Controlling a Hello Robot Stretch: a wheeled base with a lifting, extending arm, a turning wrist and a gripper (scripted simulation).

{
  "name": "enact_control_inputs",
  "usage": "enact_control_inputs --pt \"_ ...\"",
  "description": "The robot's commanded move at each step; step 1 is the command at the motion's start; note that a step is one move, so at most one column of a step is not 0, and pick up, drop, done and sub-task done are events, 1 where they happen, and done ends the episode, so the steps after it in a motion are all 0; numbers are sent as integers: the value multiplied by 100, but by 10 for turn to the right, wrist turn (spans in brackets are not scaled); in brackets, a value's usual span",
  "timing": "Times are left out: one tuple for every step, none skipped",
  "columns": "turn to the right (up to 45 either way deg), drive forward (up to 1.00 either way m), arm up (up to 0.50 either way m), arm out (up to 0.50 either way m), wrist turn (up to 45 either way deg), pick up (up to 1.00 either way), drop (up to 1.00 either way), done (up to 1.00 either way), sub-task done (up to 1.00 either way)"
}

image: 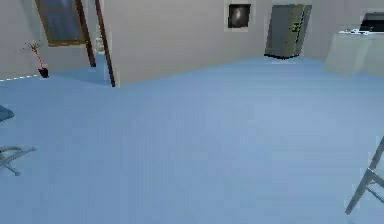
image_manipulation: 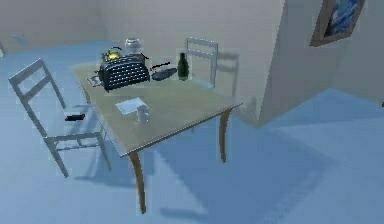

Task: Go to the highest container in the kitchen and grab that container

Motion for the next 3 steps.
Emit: enact_control_inputs --pt "210 0 0 0 0 0 0 0 0" --pt "0 100 0 0 0 0 0 0 0" --pt "60 0 0 0 0 0 0 0 0"
